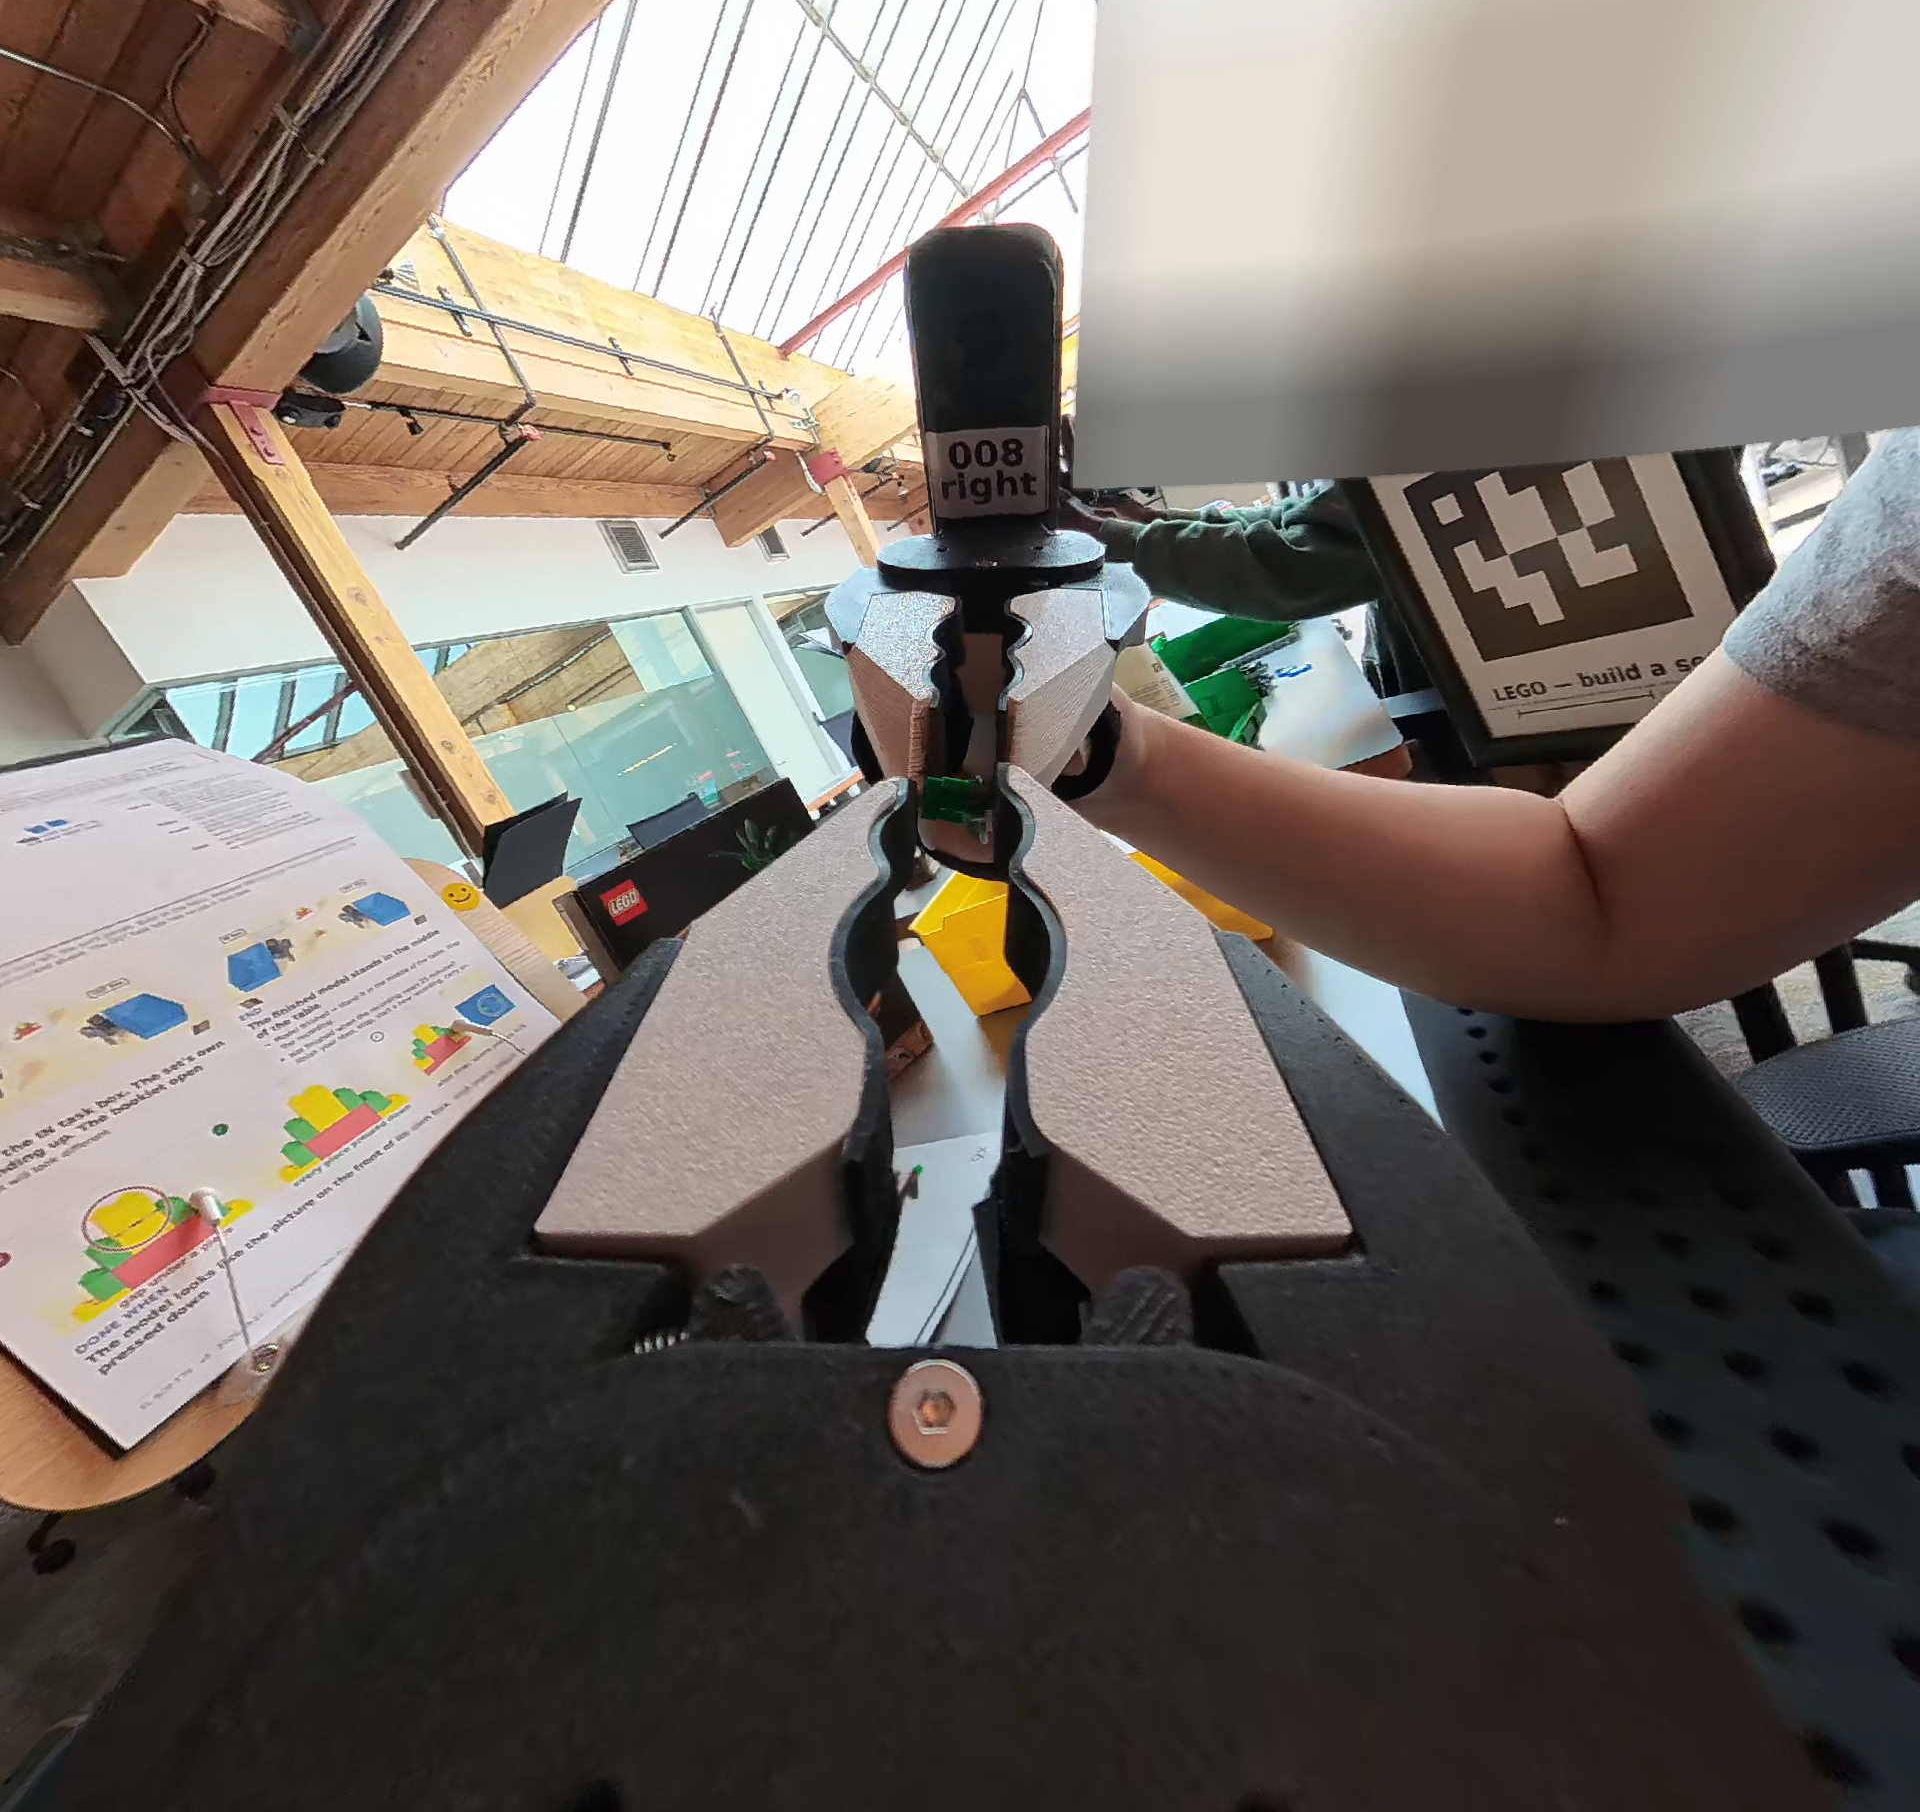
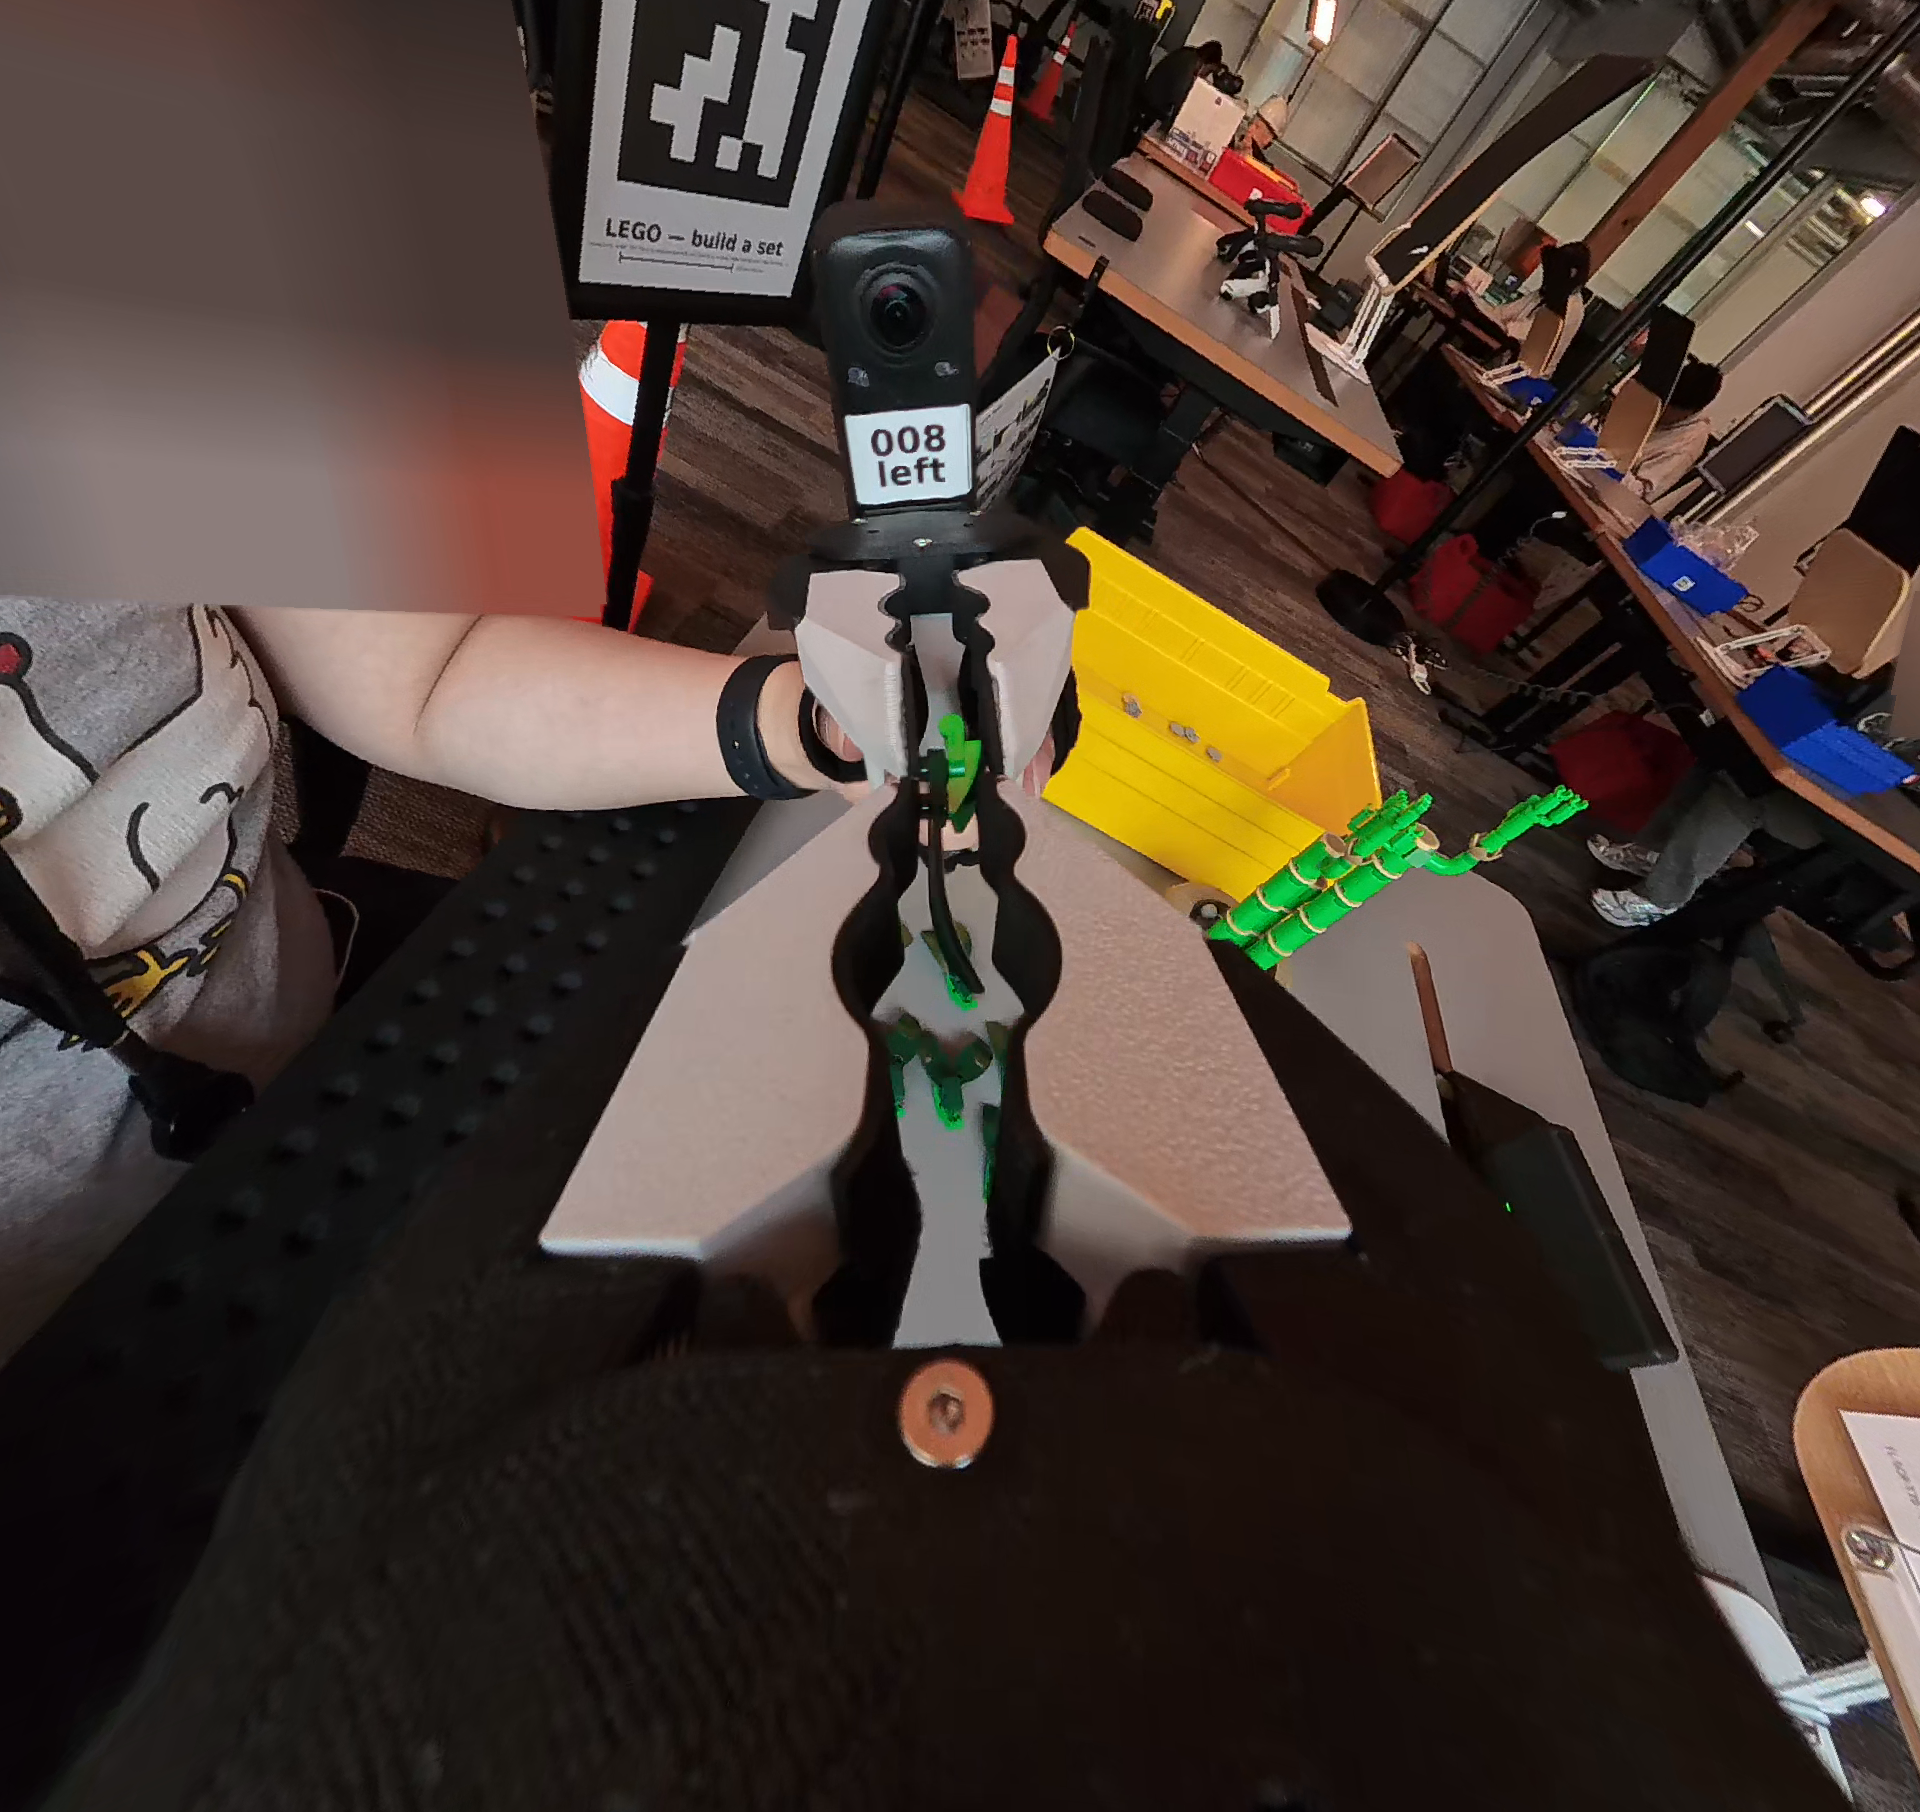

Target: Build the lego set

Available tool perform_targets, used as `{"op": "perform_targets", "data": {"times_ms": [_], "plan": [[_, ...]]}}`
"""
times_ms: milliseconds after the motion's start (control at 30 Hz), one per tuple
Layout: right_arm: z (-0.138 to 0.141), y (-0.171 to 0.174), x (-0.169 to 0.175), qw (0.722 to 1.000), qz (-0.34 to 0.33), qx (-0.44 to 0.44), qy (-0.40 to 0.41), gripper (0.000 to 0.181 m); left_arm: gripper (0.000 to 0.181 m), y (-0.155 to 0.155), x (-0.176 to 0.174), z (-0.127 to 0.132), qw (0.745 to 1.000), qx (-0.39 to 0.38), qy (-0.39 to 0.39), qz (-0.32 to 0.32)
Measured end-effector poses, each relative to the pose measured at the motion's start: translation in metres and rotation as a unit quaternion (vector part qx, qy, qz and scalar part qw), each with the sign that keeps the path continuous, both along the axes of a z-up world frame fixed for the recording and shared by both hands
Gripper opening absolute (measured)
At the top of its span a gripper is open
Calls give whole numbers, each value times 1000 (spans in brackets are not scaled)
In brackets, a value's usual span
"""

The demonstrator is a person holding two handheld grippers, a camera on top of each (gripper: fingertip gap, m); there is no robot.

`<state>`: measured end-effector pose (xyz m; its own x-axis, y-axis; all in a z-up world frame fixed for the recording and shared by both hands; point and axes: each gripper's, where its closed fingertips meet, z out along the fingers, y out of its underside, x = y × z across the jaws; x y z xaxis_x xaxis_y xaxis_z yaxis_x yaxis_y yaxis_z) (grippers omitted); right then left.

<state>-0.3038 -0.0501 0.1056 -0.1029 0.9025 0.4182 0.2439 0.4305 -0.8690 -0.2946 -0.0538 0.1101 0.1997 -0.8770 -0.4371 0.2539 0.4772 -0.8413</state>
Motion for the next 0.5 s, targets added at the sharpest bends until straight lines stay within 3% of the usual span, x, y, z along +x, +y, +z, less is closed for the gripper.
{"op": "perform_targets", "data": {"times_ms": [500], "plan": [[4,-2,-1,1000,5,9,5,9,10,-3,0,4,1000,-16,-4,-5]]}}
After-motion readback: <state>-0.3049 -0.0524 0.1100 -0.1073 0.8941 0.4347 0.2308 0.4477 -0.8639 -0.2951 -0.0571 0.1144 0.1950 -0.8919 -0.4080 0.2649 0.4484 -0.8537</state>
